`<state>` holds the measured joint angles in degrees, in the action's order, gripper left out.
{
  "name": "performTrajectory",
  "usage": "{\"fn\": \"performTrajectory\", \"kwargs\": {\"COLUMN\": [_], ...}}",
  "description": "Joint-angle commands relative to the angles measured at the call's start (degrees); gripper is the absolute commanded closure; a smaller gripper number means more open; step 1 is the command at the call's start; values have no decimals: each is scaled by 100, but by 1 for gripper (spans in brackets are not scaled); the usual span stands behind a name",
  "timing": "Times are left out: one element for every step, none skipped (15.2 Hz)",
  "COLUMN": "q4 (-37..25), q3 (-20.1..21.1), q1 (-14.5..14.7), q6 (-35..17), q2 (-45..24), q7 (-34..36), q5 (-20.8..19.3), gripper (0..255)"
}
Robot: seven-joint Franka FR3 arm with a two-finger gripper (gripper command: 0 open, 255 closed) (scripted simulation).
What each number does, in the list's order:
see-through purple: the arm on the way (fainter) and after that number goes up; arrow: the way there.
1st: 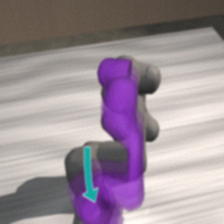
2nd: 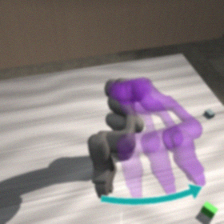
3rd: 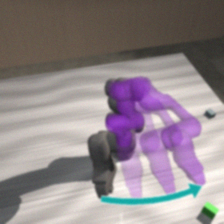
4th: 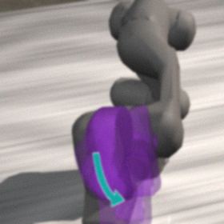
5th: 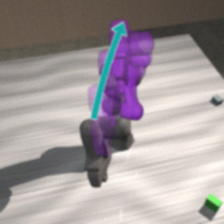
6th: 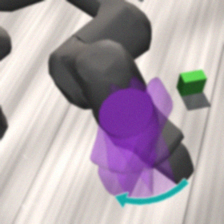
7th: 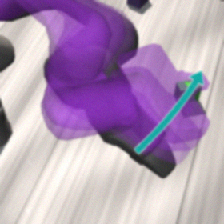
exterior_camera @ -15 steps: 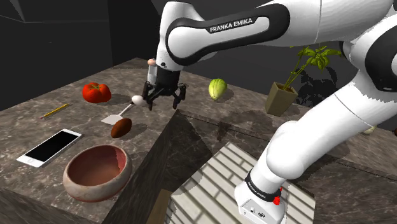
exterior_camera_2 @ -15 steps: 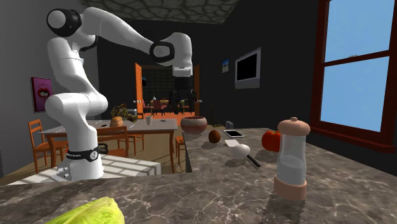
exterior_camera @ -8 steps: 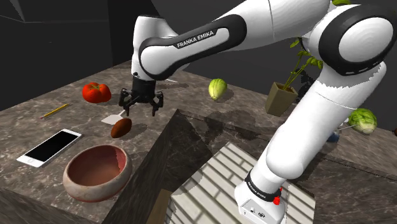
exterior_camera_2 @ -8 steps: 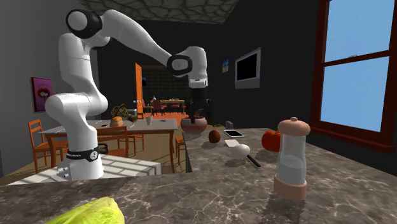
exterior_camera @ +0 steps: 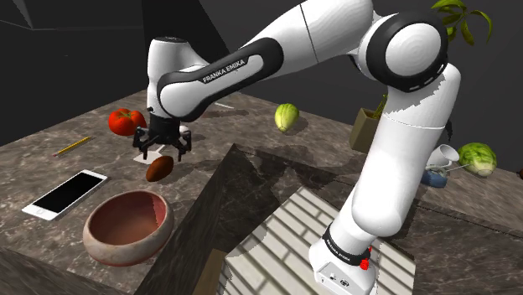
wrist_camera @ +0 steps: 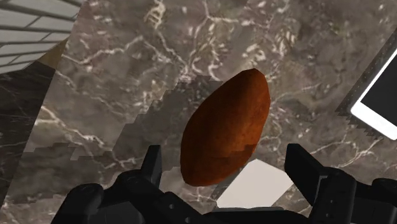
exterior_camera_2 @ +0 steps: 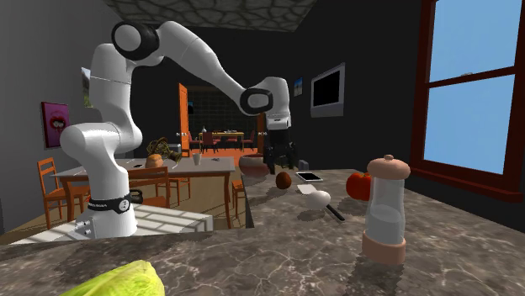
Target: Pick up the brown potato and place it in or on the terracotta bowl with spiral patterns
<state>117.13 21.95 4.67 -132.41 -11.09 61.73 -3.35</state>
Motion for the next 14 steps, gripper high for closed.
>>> {"fn": "performTrajectory", "kwargs": {"q4": [-37,-21,-5,8,28,29,28,28,28,28,28,28,28,28], "q3": [-18,-26,-34,-43,-59,-59,-60,-60,-60,-60,-60,-60,-60,-60], "q1": [27,36,46,56,72,72,73,73,73,73,73,73,73,73], "q6": [-103,-167,-231,-294,-394,-394,-394,-394,-394,-394,-394,-394,-393,-393], "q2": [-144,-196,-248,-301,-387,-386,-387,-387,-387,-387,-387,-387,-386,-386], "q7": [66,84,103,123,154,154,154,154,154,154,154,154,154,154], "q5": [-77,-105,-134,-163,-210,-209,-209,-209,-209,-209,-209,-209,-209,-209], "gripper": [0,0,0,0,0,0,0,0,0,0,0,0,0,255]}}
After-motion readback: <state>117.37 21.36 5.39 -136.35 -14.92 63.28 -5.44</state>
